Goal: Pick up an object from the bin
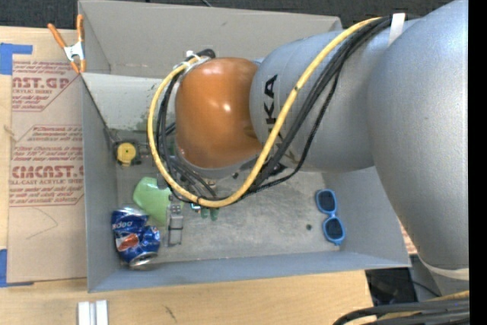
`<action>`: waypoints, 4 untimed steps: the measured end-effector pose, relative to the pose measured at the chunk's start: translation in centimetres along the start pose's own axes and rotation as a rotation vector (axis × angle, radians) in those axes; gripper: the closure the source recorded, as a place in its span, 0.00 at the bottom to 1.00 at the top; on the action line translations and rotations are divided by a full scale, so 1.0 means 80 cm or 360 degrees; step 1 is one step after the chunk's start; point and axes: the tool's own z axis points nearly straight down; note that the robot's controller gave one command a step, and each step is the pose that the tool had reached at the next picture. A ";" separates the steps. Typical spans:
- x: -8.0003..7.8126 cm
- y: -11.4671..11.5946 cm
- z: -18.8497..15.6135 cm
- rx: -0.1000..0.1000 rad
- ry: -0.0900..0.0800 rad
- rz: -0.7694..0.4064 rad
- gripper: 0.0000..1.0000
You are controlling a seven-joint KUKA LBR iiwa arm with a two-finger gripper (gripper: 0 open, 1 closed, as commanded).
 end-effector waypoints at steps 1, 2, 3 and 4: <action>0.008 0.011 0.120 -0.0002 -0.0053 -0.0517 0.00; 0.010 0.049 0.127 0.0001 -0.0024 -0.1090 0.00; 0.010 0.044 0.128 0.0011 -0.0009 -0.1086 1.00; 0.008 0.041 -0.034 0.0001 -0.0027 -0.1140 1.00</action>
Offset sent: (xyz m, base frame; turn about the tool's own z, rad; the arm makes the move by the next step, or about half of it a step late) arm -0.0151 0.0100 -0.1004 -0.3315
